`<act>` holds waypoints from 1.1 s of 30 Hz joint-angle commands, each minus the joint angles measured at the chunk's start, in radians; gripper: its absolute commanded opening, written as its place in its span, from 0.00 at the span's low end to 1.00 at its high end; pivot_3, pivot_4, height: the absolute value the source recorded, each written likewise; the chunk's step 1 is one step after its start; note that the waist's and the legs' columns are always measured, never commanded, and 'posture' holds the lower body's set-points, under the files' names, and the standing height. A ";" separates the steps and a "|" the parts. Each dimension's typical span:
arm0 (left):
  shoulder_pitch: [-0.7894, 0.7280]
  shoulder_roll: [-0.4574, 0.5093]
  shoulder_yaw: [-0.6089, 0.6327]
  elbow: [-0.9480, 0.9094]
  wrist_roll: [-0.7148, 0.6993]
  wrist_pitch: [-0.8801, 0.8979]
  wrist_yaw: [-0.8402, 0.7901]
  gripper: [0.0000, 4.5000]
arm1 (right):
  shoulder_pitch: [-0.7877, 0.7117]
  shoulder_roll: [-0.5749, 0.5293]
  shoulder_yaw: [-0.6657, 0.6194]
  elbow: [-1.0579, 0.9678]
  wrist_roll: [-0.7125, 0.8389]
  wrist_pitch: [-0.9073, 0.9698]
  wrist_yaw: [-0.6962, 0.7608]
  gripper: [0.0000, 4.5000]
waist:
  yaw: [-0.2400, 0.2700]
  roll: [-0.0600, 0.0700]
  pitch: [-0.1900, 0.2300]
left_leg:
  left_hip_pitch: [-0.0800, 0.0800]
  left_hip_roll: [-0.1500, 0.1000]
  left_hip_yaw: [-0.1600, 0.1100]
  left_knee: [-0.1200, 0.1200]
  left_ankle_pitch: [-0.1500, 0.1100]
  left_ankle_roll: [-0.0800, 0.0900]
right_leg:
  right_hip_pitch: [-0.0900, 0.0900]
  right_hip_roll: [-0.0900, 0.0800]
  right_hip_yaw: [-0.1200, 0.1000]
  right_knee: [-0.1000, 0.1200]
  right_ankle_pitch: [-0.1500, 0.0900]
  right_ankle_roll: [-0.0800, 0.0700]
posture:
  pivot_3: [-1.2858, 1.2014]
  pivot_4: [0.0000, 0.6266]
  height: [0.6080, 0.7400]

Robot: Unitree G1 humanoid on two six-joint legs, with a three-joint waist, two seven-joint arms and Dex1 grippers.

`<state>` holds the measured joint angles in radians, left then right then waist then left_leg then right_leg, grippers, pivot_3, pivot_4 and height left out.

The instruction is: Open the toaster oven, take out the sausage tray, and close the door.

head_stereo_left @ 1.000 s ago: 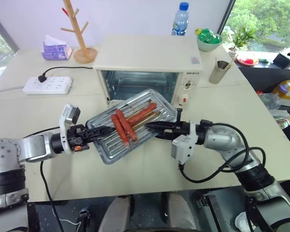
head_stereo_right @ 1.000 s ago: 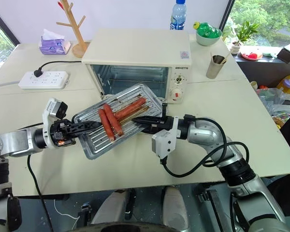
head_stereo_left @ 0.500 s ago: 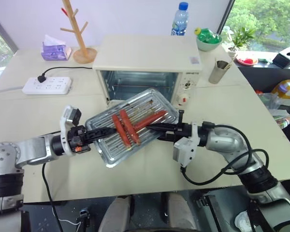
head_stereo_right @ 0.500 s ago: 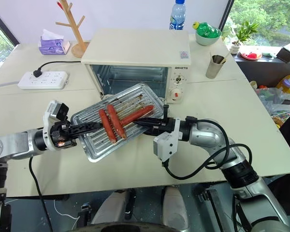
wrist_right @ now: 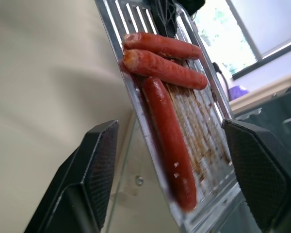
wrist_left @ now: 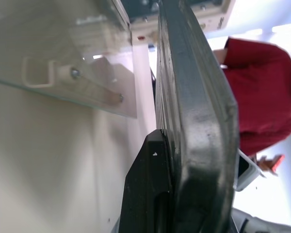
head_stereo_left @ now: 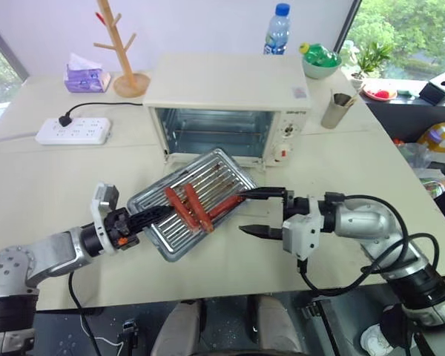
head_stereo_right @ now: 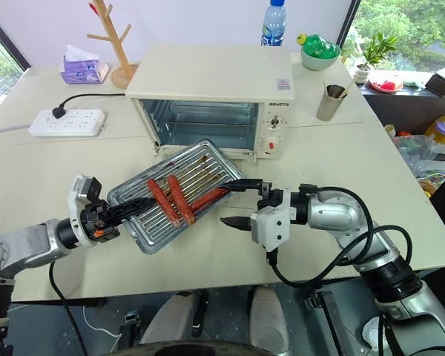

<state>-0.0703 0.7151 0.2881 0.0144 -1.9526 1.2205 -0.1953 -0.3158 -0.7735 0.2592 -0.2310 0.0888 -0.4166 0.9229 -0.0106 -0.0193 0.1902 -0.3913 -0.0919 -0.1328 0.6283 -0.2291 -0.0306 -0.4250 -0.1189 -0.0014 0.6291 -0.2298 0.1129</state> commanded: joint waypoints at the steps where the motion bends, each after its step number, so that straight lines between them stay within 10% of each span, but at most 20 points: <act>1: 0.047 -0.027 0.086 -0.048 -0.020 -0.048 0.004 0.00 | 0.019 -0.033 -0.062 -0.047 0.089 0.084 0.035 0.80 | 0.000 0.000 0.000 | 0.000 0.000 0.000 0.000 0.000 0.000 | 0.000 0.000 0.000 0.000 0.000 0.000 | 0.52 0.24 0.97; 13: 0.413 -0.273 0.302 -0.376 -0.020 -0.246 0.043 0.00 | 0.062 -0.066 -0.227 0.076 0.306 0.542 0.064 0.80 | 0.002 0.000 0.000 | -0.001 0.002 0.002 0.000 -0.002 0.002 | 0.000 -0.002 0.001 -0.004 -0.002 -0.003 | 0.52 0.24 0.97; 33: 0.773 -0.518 0.530 -0.604 -0.020 -0.635 0.006 0.00 | -0.070 0.093 -0.170 0.438 0.155 0.469 0.130 0.80 | 0.003 0.000 0.000 | -0.004 0.003 0.010 0.001 -0.006 0.009 | 0.003 -0.001 0.000 -0.016 0.000 -0.004 | 0.52 0.24 0.97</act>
<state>0.7028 0.1927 0.7702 -0.5538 -1.9526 0.6103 -0.1691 -0.3655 -0.6892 0.0831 0.2097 0.2498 0.0779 1.0470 -0.0077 -0.0196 0.1899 -0.3949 -0.0884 -0.1228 0.6294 -0.2355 -0.0219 -0.4221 -0.1200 -0.0012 0.6131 -0.2301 0.1087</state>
